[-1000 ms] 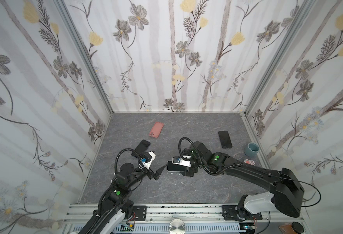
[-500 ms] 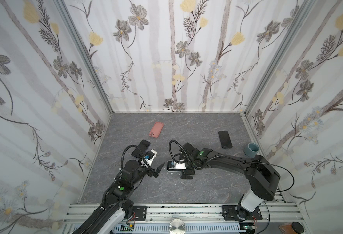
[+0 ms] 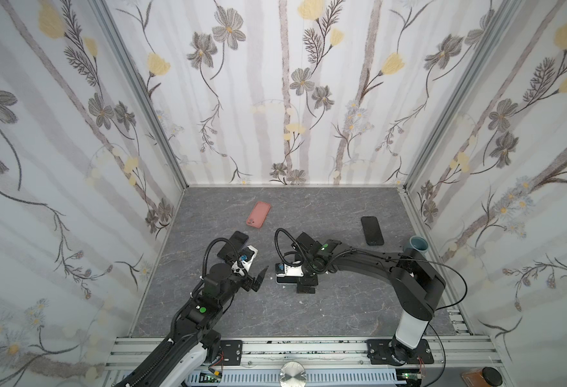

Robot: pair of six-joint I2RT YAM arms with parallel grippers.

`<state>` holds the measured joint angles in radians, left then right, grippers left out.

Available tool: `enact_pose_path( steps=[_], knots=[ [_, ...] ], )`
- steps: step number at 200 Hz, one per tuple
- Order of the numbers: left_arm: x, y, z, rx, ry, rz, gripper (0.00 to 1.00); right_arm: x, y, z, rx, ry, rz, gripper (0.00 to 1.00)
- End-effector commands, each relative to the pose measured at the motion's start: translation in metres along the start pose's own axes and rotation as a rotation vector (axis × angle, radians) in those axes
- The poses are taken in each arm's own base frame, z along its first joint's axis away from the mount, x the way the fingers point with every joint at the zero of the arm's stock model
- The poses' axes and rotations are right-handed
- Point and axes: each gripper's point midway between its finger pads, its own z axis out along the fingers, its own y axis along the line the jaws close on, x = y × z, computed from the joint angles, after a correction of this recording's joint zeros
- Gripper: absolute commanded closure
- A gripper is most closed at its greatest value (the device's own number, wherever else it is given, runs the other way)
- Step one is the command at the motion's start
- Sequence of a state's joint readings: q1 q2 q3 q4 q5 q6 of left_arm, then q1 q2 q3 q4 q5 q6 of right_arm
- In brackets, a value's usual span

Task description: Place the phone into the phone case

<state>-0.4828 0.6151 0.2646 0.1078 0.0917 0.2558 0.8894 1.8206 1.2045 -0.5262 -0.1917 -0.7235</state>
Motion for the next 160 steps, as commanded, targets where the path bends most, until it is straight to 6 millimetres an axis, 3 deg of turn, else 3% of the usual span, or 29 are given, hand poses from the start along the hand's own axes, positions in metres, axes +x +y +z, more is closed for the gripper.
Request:
enact_pose_path(
  steps=[1, 55, 160],
  knots=[
    [-0.004, 0.004, 0.0, -0.018, -0.01, 0.011, 0.0, 0.005, -0.002, 0.002, -0.002, 0.035, -0.006, 0.0],
    [-0.004, 0.002, 0.0, -0.009, -0.015, 0.012, 0.0, 0.0, -0.007, 0.002, -0.014, 0.032, -0.002, 0.0],
    [-0.003, 0.0, 0.001, 0.0, -0.016, 0.013, 0.0, 0.01, -0.019, 0.016, -0.041, 0.102, 0.035, 0.01]
  ],
)
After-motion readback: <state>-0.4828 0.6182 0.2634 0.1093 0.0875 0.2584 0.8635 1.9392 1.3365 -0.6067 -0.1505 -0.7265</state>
